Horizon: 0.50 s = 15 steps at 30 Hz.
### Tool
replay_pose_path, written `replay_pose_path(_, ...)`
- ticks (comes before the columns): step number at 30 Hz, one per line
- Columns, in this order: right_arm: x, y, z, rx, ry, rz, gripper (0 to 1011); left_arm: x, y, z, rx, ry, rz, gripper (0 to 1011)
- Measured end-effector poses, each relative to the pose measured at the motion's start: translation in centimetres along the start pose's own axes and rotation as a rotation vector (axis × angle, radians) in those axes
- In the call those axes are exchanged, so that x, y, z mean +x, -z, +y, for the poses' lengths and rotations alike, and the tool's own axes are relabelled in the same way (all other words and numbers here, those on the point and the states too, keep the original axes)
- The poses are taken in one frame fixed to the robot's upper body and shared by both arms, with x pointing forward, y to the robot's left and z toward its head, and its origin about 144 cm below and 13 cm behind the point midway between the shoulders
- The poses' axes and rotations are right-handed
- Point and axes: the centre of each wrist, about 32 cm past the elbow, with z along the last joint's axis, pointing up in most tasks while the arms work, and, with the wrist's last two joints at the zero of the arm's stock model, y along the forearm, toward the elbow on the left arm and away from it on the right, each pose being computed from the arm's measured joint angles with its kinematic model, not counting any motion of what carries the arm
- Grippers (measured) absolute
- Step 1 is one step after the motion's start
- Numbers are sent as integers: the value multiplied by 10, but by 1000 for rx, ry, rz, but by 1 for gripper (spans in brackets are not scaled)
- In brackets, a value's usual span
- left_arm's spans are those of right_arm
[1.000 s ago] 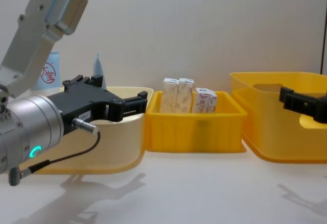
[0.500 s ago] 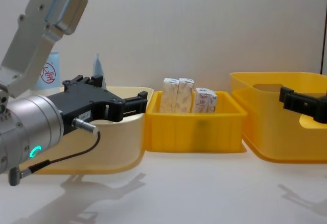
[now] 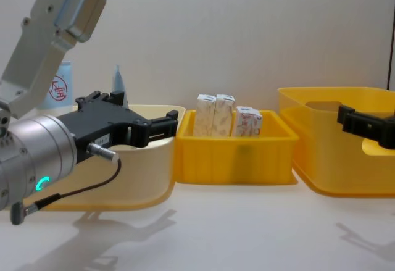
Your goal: Bimanual collaborative sorting of washing and personal care products
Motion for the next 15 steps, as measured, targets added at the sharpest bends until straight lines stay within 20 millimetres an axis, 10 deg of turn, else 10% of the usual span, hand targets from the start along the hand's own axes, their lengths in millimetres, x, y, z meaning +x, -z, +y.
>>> replay_pose_path(15,0,-30,21,6,-13,4,1001,0,0,0,0,0,0,1003)
